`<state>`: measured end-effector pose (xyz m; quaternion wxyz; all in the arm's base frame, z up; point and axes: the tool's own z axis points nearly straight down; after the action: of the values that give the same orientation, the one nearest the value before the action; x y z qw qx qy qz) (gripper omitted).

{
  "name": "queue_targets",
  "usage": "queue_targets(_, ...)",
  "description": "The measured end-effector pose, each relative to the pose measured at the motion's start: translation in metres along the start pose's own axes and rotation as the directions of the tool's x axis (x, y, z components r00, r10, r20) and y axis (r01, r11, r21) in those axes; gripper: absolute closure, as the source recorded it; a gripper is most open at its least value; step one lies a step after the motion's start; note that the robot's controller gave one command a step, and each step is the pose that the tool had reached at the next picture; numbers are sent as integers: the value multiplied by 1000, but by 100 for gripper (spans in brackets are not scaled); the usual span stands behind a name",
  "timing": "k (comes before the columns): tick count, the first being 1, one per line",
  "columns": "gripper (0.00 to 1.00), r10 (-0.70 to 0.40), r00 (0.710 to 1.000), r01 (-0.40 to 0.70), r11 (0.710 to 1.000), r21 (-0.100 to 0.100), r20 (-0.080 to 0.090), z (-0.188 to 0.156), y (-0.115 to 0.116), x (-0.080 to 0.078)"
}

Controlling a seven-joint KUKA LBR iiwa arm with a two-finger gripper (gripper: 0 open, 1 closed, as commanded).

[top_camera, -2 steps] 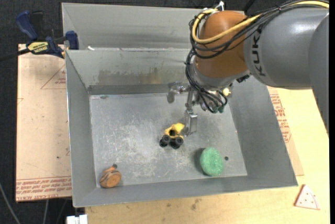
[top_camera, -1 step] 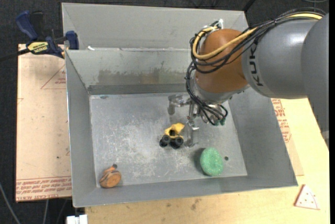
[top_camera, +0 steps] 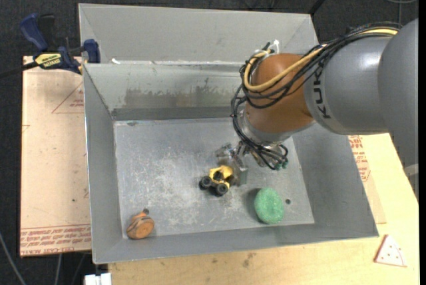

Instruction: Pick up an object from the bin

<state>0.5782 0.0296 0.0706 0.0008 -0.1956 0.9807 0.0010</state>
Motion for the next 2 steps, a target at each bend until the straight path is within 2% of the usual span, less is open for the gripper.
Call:
queue_targets(1,100,0,1000,0,1000,0,0,0,0,0)
queue_targets(2,100,73,997,-73,997,1,-1,-5,7,-1)
